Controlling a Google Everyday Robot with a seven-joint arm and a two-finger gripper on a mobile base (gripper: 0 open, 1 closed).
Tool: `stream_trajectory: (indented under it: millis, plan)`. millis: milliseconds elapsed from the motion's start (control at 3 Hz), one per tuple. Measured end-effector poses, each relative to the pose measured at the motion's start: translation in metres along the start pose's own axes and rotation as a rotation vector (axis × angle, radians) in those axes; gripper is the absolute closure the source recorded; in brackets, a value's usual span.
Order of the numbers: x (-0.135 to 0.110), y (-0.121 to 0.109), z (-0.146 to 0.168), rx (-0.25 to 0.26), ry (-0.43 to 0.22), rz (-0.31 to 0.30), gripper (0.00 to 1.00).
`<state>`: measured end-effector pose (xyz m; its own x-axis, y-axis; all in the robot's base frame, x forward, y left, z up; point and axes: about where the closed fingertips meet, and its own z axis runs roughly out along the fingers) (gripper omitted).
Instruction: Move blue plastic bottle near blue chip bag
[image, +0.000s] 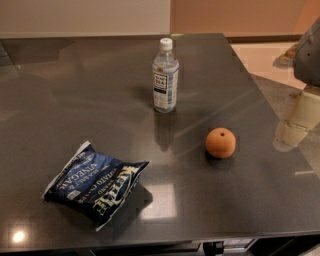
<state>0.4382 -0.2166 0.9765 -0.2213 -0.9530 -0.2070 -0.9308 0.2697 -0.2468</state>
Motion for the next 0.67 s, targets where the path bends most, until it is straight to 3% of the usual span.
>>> stream_trajectory:
  millis: [333,667]
  plan:
    - [0.0,0.0,0.0,0.0,0.0,0.0,0.0]
    - [-0.016,-0.018,0.009,-0.002,-0.048,0.021,0.0]
